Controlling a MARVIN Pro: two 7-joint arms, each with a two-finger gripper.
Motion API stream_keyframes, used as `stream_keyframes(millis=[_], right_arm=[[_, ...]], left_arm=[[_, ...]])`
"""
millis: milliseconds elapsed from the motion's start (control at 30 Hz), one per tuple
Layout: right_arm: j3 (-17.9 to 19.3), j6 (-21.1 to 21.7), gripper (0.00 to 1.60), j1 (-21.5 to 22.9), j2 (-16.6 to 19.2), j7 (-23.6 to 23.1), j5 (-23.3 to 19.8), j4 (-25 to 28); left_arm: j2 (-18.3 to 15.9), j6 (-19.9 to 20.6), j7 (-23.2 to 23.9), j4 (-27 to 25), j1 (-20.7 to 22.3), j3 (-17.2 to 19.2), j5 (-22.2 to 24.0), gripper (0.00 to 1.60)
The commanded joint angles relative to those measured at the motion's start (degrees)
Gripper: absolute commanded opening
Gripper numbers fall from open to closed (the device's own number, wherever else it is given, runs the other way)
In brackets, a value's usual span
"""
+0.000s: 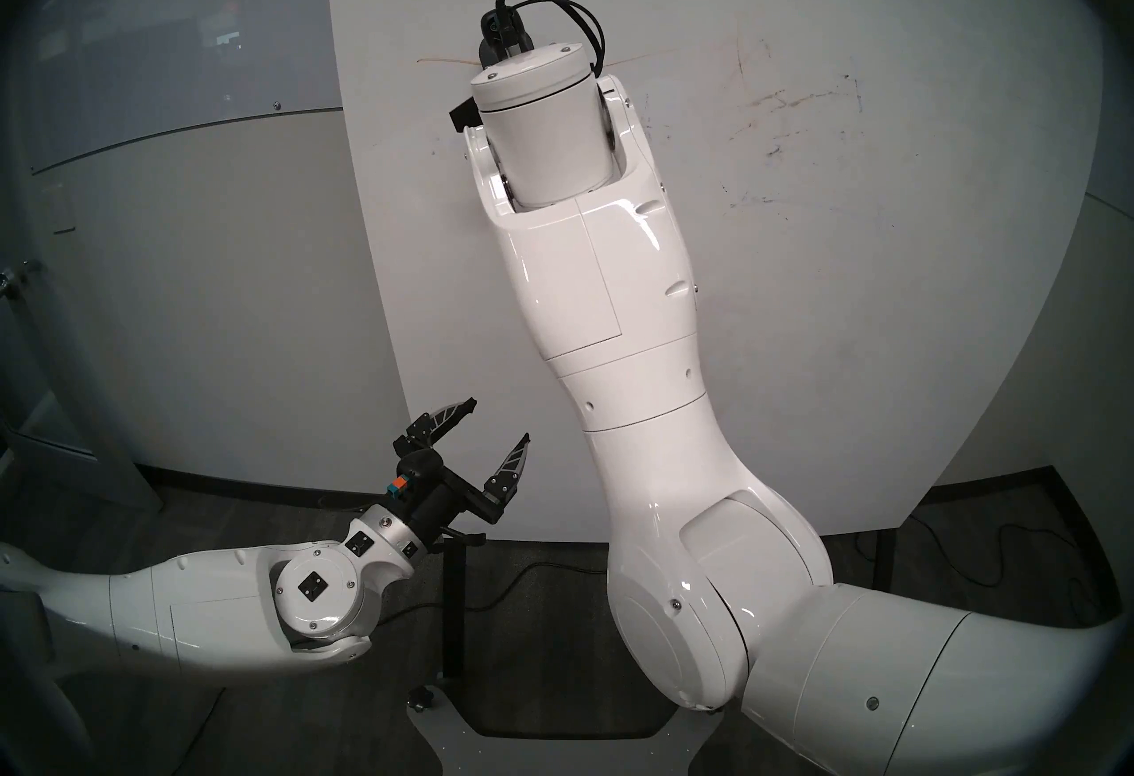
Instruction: Erase all marks on the whiteboard with the eraser
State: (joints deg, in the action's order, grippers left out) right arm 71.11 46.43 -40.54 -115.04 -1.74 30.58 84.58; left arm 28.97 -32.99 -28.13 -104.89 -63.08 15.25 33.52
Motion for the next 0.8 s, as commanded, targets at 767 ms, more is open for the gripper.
stream_keyframes(millis=[767], right_arm=[[3.6, -5.0, 0.00, 6.7, 0.0, 0.8, -2.9, -8.1]], left_arm=[[-0.1, -0.6, -0.1, -0.6, 0.4, 0.5, 0.2, 1.60]])
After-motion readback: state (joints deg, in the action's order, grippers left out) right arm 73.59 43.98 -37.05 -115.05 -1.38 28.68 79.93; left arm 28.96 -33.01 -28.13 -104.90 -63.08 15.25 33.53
